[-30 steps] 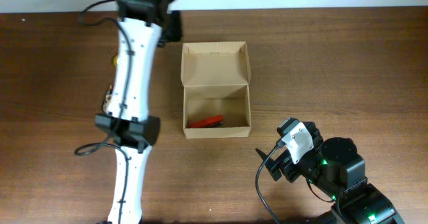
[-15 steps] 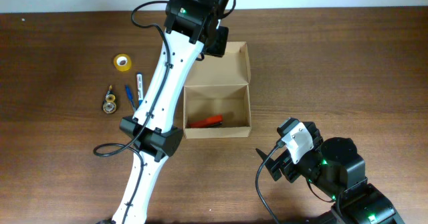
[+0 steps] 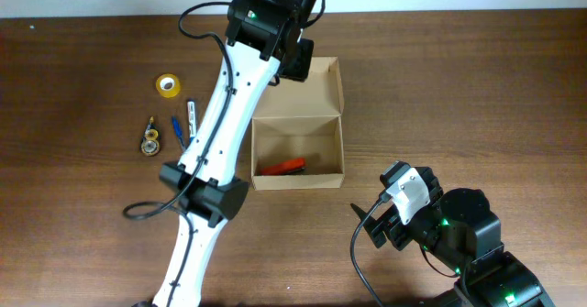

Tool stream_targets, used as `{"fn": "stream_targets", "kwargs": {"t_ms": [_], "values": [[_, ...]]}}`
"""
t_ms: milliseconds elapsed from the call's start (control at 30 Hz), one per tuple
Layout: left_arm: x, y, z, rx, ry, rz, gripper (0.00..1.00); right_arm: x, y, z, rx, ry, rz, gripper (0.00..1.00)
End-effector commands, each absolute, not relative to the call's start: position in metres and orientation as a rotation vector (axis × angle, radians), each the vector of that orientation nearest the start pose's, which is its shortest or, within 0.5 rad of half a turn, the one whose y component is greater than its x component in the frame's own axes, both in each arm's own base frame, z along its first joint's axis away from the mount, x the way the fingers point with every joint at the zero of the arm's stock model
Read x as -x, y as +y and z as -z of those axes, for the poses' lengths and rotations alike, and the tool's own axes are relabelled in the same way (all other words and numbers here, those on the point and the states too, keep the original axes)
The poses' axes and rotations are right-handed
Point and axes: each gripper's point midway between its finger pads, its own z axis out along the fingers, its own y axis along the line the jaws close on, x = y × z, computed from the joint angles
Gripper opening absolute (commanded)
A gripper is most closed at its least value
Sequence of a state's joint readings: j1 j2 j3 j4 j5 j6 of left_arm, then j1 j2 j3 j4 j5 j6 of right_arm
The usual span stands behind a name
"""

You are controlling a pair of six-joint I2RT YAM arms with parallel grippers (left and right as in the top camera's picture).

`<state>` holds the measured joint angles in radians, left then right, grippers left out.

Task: Pack container
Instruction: 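Carry the staples box over the cardboard box with the left gripper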

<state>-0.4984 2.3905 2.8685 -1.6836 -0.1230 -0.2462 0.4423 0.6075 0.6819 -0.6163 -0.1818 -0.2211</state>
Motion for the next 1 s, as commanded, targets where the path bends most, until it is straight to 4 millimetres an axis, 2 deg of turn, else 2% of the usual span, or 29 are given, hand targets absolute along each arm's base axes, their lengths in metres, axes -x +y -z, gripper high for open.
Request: {"fn": "stream_targets", "kwargs": {"t_ms": [0, 133, 233, 333, 533, 633, 700, 800, 967], "values": [[-0.418, -0.194, -0.270, -0.279, 2.692, -0.032, 0.10, -0.214, 0.136, -0.215, 0.800, 1.966, -0.316, 0.99], [-0.400, -0.179, -0.275, -0.272, 2.681, -0.103, 0.10, -0.214, 0.136, -0.215, 0.800, 1.966, -0.316, 0.99], [-0.389, -0.181, -0.264, -0.312, 2.670, -0.113, 0.10, -0.214, 0.136, -0.215, 0.800, 1.966, -0.316, 0.99], [-0.382, -0.188, -0.246, -0.424, 2.640, -0.114, 0.10, -0.214, 0.136, -0.215, 0.800, 1.966, -0.316, 0.99], [-0.382, -0.213, -0.204, -0.689, 2.548, -0.122, 0.10, -0.214, 0.136, -0.215, 0.800, 1.966, -0.316, 0.99], [-0.377, -0.234, -0.176, -0.914, 2.498, -0.049, 0.09, -0.214, 0.136, -0.215, 0.800, 1.966, -0.316, 0.99], [-0.371, -0.248, -0.160, -1.037, 2.459, 0.009, 0.06, -0.214, 0.136, -0.215, 0.800, 1.966, -0.316, 0.99], [-0.365, -0.261, -0.144, -1.178, 2.391, 0.032, 0.05, -0.214, 0.136, -0.215, 0.800, 1.966, -0.316, 0.99], [-0.352, -0.281, -0.128, -1.449, 2.226, 0.042, 0.05, -0.214, 0.136, -0.215, 0.800, 1.966, -0.316, 0.99]]}}
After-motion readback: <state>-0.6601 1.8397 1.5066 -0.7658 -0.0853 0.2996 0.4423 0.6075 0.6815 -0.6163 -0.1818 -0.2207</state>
